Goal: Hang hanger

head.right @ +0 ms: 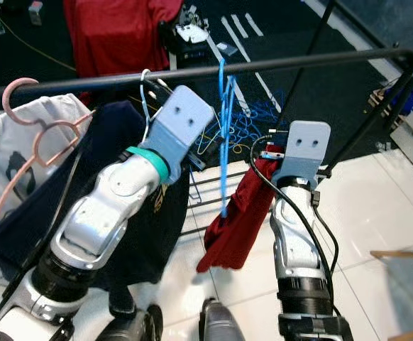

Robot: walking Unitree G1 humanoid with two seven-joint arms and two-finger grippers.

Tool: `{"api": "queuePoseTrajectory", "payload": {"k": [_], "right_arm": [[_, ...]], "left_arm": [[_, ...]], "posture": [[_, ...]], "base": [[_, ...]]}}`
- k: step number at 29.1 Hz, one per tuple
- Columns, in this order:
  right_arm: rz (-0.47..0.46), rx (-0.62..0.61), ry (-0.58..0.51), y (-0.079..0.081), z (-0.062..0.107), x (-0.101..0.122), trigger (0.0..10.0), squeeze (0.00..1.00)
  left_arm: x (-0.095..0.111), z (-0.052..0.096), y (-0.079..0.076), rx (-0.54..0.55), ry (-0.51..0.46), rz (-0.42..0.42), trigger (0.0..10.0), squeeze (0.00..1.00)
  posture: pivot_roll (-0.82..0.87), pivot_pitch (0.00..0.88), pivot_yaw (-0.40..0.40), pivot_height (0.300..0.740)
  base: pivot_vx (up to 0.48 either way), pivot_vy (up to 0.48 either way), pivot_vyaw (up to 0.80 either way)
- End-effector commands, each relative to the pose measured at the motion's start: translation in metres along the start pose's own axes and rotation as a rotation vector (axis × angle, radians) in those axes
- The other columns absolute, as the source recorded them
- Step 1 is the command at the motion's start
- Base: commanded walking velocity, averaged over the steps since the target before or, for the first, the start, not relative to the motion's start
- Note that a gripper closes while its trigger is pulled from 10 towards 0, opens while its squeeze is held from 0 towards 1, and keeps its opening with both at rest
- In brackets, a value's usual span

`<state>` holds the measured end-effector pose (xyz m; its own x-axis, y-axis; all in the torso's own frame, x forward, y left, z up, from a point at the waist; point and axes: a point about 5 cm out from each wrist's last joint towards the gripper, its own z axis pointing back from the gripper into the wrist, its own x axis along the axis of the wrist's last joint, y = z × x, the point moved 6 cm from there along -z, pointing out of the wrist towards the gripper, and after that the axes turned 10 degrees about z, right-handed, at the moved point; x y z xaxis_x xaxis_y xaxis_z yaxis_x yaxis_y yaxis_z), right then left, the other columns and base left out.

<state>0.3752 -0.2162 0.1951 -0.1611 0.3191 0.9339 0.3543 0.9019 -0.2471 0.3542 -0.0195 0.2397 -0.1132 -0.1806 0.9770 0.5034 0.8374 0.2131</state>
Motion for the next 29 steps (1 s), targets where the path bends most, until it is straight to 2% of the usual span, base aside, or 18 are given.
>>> {"api": "queuePoseTrajectory", "payload": {"k": [1, 2, 4, 5, 6, 7, 11, 16, 19, 22, 27, 29], "right_arm": [[-0.008, -0.007, -0.011, -0.001, 0.000, 0.001, 10.0, 0.00], [-0.007, -0.009, -0.012, -0.002, 0.000, 0.001, 10.0, 0.00], [-0.007, -0.009, -0.012, -0.002, 0.000, 0.001, 10.0, 0.00], [-0.005, -0.012, -0.010, -0.003, 0.001, 0.000, 10.0, 0.00], [-0.005, -0.012, -0.010, -0.003, 0.001, 0.000, 10.0, 0.00], [-0.004, -0.017, -0.007, -0.004, 0.002, -0.001, 10.0, 0.00], [-0.004, -0.020, -0.002, -0.004, 0.004, -0.003, 10.0, 0.00], [-0.005, -0.018, -0.004, -0.003, 0.003, -0.002, 10.0, 0.00], [-0.005, -0.017, -0.009, -0.003, 0.003, -0.001, 10.0, 0.00], [-0.005, -0.017, -0.009, -0.003, 0.003, -0.001, 10.0, 0.00], [-0.005, -0.015, -0.008, -0.002, 0.004, -0.002, 10.0, 0.00], [-0.006, -0.013, -0.009, -0.002, 0.004, -0.002, 10.0, 0.00]], "left_arm": [[-0.001, -0.001, -0.003, -0.003, 0.010, -0.010, 10.0, 1.00], [-0.002, -0.005, -0.014, -0.034, 0.032, 0.024, 10.0, 1.00], [-0.002, -0.005, -0.014, -0.034, 0.032, 0.024, 10.0, 1.00], [-0.001, -0.009, -0.030, -0.091, 0.055, 0.079, 10.0, 1.00], [-0.001, -0.009, -0.030, -0.091, 0.055, 0.079, 10.0, 1.00], [0.001, -0.014, -0.042, -0.123, 0.077, 0.130, 10.0, 0.00], [0.001, -0.021, -0.052, -0.129, 0.121, 0.196, 10.0, 0.00], [-0.009, -0.031, -0.055, -0.070, 0.162, 0.187, 10.0, 0.00], [-0.012, -0.040, -0.050, 0.003, 0.163, 0.150, 10.0, 0.00], [-0.012, -0.041, -0.048, 0.016, 0.161, 0.148, 10.0, 0.00], [-0.013, -0.044, -0.041, 0.056, 0.169, 0.166, 10.0, 0.00], [-0.014, -0.048, -0.032, 0.101, 0.175, 0.187, 10.0, 0.00]], "posture": [[-0.12, 0.105, 0.047, 0.740], [-0.12, 0.104, 0.052, 0.740], [-0.12, 0.104, 0.052, 0.740], [-0.13, 0.104, 0.058, 0.740], [-0.13, 0.104, 0.058, 0.740], [-0.13, 0.105, 0.068, 0.740], [-0.13, 0.105, 0.073, 0.740], [-0.13, 0.102, 0.073, 0.740], [-0.13, 0.101, 0.073, 0.740], [-0.13, 0.101, 0.073, 0.740], [-0.13, 0.103, 0.072, 0.740], [-0.14, 0.103, 0.070, 0.740]], "base": [[0.000, 0.000, 0.00], [0.000, 0.000, 0.00], [0.000, 0.000, 0.00], [0.000, 0.000, 0.00], [0.000, 0.000, 0.00], [0.000, 0.000, 0.00], [0.000, 0.000, 0.00], [0.000, 0.000, 0.00], [0.000, 0.000, 0.00], [0.000, 0.000, 0.00], [0.000, 0.000, 0.00], [0.000, 0.000, 0.00]]}}
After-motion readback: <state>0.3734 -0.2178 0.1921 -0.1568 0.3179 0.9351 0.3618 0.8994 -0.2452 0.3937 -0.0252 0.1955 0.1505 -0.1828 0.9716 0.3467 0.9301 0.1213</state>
